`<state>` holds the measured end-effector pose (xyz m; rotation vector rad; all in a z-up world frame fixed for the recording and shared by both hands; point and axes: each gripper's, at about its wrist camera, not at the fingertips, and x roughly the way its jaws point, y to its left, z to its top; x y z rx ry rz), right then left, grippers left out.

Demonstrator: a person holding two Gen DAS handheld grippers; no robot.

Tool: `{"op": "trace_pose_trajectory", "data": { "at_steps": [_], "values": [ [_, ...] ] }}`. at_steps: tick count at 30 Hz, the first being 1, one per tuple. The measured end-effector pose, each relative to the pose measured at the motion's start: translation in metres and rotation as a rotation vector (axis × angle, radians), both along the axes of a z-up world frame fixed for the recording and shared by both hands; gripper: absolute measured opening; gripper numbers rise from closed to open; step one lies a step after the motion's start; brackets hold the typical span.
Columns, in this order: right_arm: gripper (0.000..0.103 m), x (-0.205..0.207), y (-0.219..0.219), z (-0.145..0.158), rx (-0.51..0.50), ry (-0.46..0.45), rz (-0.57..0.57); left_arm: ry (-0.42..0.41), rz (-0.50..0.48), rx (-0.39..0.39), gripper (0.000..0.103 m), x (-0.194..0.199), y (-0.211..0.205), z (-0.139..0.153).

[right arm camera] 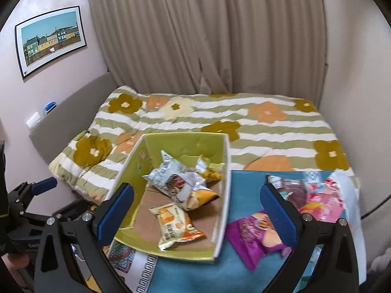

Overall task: Organize snacks
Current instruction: 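Move both tools back over the remaining snacks on the table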

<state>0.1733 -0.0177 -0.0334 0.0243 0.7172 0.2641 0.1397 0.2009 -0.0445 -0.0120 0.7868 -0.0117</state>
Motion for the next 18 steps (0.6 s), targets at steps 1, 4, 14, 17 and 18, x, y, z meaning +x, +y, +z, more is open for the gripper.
{"op": "trace_pose_trajectory", "data": {
  "at_steps": [1, 4, 14, 17, 18],
  "values": [
    [0.103, -0.005, -0.002, 0.002, -0.008, -0.011, -0.006, -0.006, -0.002, -0.005, 0.102, -0.003, -0.004, 0.001],
    [0.103, -0.020, -0.014, 0.008, -0.042, -0.047, -0.036, -0.021, -0.011, -0.013, 0.102, -0.010, -0.016, 0.003],
    [0.103, -0.060, -0.087, 0.006, -0.055, -0.097, -0.081, -0.027, -0.009, -0.049, 0.102, -0.036, -0.096, 0.001],
    [0.103, -0.069, -0.117, 0.001, -0.055, -0.082, -0.079, -0.002, -0.024, -0.077, 0.102, -0.042, -0.125, -0.008],
    [0.103, -0.071, -0.128, 0.000, -0.056, -0.080, -0.081, 0.009, -0.029, -0.081, 0.102, -0.044, -0.138, -0.013]
  ]
}}
